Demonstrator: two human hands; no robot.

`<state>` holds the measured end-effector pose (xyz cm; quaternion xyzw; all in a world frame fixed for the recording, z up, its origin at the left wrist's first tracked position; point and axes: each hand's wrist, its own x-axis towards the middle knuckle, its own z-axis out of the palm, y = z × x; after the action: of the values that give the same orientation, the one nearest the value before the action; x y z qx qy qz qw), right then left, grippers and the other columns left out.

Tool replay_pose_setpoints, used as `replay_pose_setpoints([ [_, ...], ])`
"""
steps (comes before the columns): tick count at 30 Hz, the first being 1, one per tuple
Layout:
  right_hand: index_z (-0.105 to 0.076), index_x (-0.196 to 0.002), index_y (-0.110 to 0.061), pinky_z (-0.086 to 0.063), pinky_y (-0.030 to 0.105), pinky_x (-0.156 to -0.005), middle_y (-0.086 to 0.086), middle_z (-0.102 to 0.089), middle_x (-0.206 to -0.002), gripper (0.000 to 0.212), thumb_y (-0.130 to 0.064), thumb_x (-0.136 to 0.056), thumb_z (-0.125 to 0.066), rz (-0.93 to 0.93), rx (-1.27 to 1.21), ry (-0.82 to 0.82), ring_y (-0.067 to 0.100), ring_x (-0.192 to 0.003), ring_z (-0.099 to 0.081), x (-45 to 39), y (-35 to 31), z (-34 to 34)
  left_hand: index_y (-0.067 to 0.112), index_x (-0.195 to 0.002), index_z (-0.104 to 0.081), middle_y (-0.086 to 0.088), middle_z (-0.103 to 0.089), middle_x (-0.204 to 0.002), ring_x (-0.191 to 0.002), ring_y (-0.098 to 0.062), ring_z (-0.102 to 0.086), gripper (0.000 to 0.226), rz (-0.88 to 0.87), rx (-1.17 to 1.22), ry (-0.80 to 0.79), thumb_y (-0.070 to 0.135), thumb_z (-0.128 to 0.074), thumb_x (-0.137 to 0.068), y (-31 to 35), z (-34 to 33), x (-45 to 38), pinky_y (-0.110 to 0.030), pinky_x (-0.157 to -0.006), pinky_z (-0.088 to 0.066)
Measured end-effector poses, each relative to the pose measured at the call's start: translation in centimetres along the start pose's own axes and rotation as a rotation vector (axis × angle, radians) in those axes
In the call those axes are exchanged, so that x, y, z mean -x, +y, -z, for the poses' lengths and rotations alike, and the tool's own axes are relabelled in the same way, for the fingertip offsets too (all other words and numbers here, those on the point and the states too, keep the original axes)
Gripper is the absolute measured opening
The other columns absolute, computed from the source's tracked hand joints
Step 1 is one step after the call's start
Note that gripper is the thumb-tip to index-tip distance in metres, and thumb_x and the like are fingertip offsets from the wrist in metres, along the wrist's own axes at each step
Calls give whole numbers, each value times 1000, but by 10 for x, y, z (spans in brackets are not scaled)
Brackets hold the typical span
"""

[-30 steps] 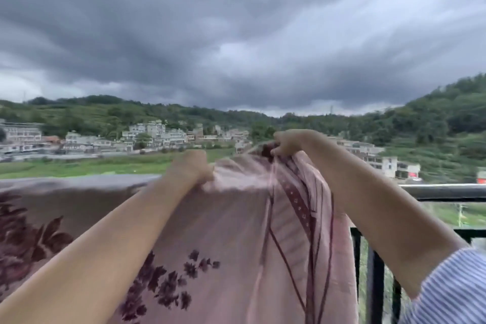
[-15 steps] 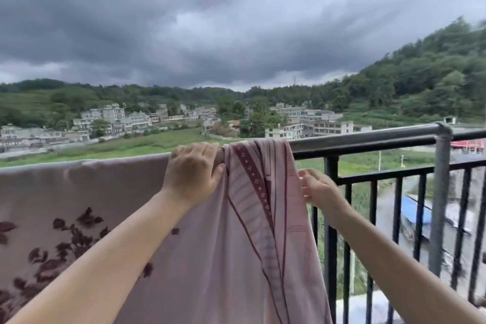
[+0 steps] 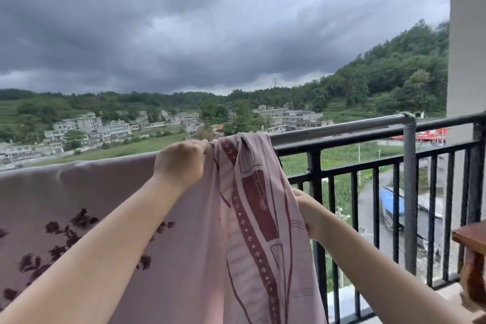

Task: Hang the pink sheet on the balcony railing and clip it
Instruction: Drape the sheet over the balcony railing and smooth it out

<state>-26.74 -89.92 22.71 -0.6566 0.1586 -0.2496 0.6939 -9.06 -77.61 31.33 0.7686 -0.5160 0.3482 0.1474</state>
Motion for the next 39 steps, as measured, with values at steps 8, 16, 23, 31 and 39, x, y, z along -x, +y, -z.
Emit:
replay_pose_setpoints([
  [8,-43,-44,-13,-18,14,-32,-11,-31,-30,44,-14,-88,-52,378,578,721,6,-31,-27,0,-67,48,15,-124,-52,-10,-59,-127,-113,-30,-57,34,-25,-26,-37,20,-35,-95,-2,4,-3,-37,-88,-48],
  [16,-59,-64,-6,-42,19,-27,9,-53,-53,30,-14,-89,-47,418,577,1053,5,-23,-49,-68,-220,80,17,-113,-58,-9,-64,-117,-108,-26,-60,38,-24,-105,-112,39,-34,-94,-3,12,-19,-32,-85,-48],
  [23,-52,-114,6,-42,33,-87,26,-54,-126,34,-17,-95,-37,197,1425,615,32,-105,-56,-136,-203,84,11,-96,-59,-11,-65,-105,-95,-27,-62,32,51,-28,-75,27,-31,-95,31,10,-46,-32,-74,-48],
  [31,-65,-96,6,-49,26,-69,19,-69,-98,27,-15,-90,-50,502,1177,345,29,-82,-64,-81,-130,146,11,-102,-54,-6,-63,-105,-95,-23,-60,41,-51,-9,-97,44,-30,-94,111,-28,-66,-32,-79,-45],
  [39,-61,-93,-4,-54,20,-61,10,-68,-85,61,-59,-67,-63,368,360,187,20,-75,-65,-46,-32,196,-1,-107,-62,-16,-71,-99,-90,-32,-68,42,-54,-103,132,29,-67,-78,151,-57,-66,-47,-84,-51],
])
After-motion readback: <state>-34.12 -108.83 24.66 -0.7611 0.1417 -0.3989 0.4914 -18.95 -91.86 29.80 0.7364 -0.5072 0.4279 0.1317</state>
